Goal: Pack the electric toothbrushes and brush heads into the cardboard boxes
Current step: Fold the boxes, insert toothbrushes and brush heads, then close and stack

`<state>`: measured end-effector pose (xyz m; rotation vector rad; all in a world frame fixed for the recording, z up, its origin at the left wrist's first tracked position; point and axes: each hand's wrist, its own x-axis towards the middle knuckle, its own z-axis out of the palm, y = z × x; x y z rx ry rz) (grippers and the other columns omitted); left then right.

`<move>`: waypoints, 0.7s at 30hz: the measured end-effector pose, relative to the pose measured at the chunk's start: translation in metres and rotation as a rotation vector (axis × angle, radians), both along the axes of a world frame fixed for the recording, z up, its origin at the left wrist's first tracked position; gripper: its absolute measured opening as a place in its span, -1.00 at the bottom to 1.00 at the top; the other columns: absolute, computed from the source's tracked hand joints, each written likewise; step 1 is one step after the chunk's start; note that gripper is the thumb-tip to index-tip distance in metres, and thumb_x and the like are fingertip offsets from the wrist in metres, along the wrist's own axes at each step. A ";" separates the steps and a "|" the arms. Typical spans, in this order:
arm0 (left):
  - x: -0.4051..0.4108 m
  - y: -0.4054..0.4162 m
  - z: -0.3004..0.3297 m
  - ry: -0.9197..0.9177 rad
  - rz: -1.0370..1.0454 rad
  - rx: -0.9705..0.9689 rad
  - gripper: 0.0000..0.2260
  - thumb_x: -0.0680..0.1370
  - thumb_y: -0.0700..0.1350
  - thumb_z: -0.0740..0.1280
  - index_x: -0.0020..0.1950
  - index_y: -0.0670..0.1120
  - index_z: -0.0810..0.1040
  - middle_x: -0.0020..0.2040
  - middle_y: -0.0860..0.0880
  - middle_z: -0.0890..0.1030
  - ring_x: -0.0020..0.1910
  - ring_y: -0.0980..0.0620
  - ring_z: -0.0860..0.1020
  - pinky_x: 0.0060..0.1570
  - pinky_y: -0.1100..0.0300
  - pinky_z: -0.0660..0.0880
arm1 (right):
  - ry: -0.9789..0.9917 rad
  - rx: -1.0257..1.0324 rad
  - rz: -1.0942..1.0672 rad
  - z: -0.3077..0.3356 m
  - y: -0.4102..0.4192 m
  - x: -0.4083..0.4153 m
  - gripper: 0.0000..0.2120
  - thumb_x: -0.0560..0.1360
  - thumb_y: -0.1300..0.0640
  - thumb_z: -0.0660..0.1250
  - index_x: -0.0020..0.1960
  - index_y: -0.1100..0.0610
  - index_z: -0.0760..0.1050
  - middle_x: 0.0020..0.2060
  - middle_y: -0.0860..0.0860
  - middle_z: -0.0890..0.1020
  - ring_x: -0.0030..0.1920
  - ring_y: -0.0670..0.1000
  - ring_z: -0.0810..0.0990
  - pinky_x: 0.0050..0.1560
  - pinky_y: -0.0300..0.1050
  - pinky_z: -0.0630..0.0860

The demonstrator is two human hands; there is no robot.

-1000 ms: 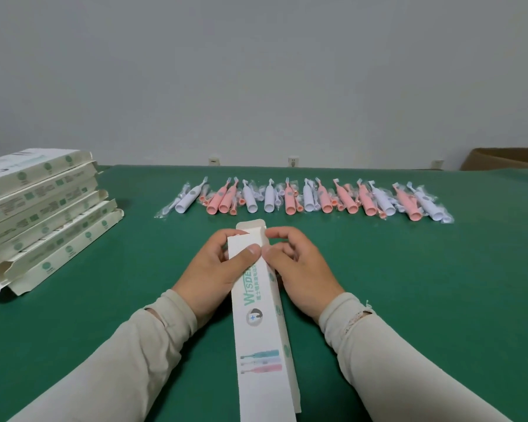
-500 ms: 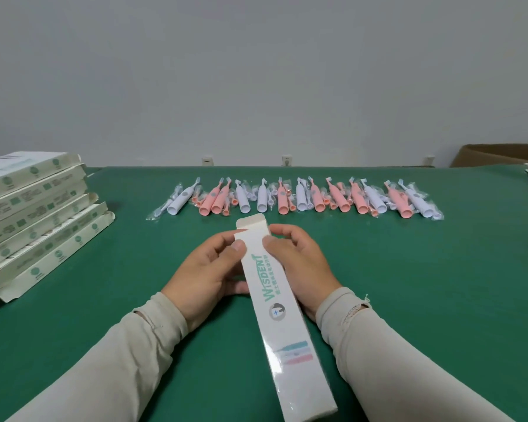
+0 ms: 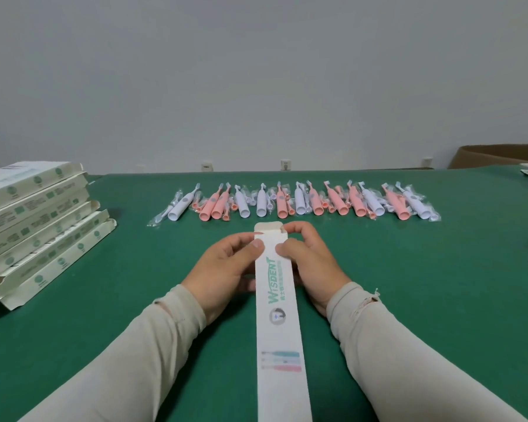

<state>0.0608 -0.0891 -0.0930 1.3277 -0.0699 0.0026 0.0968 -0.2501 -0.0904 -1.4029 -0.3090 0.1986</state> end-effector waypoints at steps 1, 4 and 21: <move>0.004 -0.003 0.006 0.015 0.005 0.007 -0.79 0.53 -0.07 0.40 0.11 -0.10 0.65 0.13 -0.33 0.63 0.17 -0.38 0.57 0.27 -0.41 0.35 | 0.002 0.021 -0.025 0.001 -0.002 0.003 -0.70 0.35 0.12 0.33 0.08 -0.01 0.45 -0.22 0.12 0.67 -0.21 0.11 0.63 -0.20 -0.08 0.51; 0.013 -0.011 0.014 -0.012 0.007 0.069 -0.82 0.57 -0.09 0.36 0.13 -0.09 0.65 0.12 -0.32 0.64 0.14 -0.35 0.59 0.29 -0.43 0.35 | -0.012 0.062 -0.070 0.001 -0.007 0.007 -0.77 0.48 0.20 0.32 0.12 0.00 0.47 -0.22 0.11 0.68 -0.23 0.06 0.63 -0.30 -0.16 0.52; 0.011 -0.011 0.002 -0.088 0.076 0.049 -0.83 0.63 -0.15 0.30 0.17 -0.10 0.63 0.05 -0.16 0.70 -0.08 -0.03 0.66 -0.15 0.15 0.60 | -0.030 0.037 0.021 0.000 -0.006 0.005 -0.85 0.36 0.15 0.31 -0.09 0.12 0.59 -0.29 0.06 0.67 -0.35 -0.04 0.58 -0.38 -0.24 0.47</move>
